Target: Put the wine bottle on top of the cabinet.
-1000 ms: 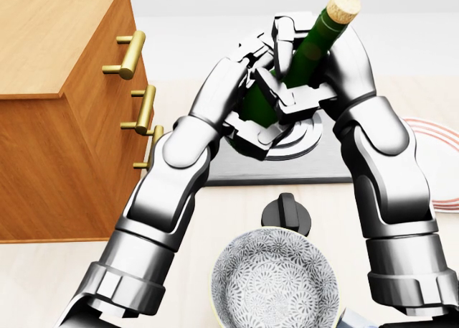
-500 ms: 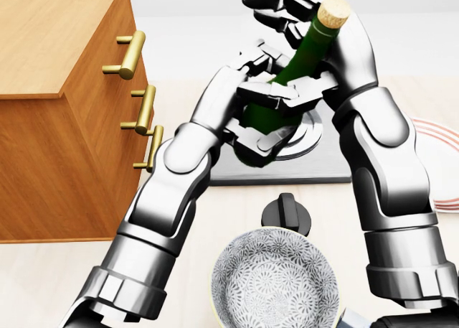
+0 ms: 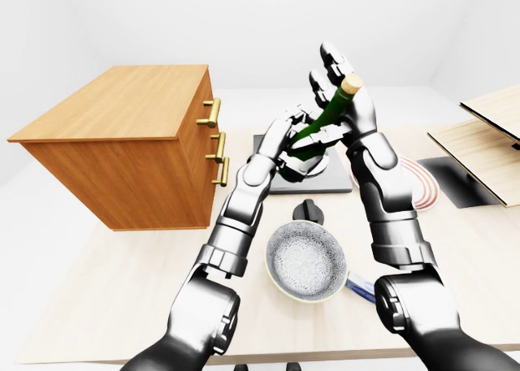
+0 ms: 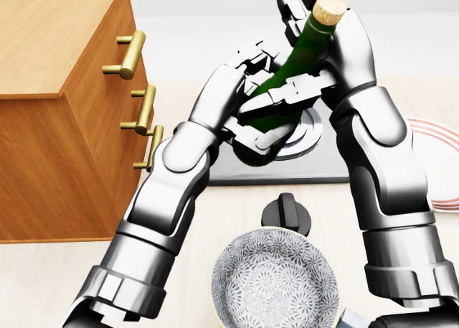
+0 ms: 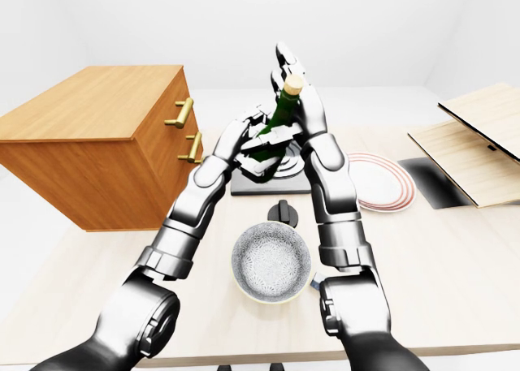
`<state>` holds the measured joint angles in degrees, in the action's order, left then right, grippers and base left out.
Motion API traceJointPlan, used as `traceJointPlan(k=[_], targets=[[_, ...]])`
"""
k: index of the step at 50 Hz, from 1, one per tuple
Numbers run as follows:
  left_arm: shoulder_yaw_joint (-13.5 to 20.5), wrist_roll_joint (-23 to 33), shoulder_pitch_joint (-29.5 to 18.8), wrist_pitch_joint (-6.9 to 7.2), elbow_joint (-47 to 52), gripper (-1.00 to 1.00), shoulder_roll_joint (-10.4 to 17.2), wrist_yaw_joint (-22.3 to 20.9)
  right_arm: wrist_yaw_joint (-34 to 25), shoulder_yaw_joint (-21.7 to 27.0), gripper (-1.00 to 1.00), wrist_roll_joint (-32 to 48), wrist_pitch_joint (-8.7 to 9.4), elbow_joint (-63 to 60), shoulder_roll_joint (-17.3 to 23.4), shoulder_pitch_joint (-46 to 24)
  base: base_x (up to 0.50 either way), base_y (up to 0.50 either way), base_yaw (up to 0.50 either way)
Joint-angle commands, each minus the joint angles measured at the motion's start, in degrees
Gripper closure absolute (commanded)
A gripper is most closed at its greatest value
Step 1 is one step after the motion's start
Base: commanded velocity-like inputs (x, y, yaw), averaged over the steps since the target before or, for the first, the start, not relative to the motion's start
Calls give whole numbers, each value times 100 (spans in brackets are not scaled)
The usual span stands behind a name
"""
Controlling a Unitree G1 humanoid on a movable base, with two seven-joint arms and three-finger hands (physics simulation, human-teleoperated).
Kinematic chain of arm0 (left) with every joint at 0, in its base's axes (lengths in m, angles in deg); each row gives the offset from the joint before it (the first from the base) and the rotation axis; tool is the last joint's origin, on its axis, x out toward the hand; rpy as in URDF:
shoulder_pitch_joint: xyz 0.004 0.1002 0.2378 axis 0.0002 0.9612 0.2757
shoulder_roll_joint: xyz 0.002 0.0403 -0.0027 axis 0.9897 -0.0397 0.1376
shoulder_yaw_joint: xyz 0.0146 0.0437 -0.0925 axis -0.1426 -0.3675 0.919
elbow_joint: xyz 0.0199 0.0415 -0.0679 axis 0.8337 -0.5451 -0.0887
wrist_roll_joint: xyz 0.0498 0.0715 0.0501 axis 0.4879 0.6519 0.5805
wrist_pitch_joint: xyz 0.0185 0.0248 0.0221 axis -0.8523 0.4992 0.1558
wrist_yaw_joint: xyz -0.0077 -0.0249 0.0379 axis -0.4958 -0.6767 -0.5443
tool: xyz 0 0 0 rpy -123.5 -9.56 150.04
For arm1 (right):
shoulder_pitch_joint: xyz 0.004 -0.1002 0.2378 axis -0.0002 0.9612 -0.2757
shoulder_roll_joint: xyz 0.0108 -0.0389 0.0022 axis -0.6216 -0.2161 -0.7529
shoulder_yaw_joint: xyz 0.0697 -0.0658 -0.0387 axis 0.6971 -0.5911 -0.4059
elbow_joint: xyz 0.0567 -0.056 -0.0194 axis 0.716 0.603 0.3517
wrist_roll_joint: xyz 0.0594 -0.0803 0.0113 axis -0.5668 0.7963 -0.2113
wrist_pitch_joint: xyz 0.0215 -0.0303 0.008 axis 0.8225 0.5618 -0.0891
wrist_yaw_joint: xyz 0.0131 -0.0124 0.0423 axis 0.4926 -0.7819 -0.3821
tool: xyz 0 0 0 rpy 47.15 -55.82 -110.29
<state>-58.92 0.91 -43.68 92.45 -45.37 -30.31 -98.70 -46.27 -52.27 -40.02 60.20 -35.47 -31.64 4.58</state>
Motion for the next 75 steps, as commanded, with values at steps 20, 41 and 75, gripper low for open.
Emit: traceJointPlan(k=[20,41,75], targets=[[-80,-201,166,0,167,100,197,-284,147,281,-100,57,0,-975,383,-463,0,0,0],[-46,-171,99,0,308,100,304,-337,156,511,-100,-24,0,-1909,626,205,0,0,0],[0,-206,-56,0,337,100,390,-372,240,970,-100,-300,0,-3200,953,1231,0,0,0]])
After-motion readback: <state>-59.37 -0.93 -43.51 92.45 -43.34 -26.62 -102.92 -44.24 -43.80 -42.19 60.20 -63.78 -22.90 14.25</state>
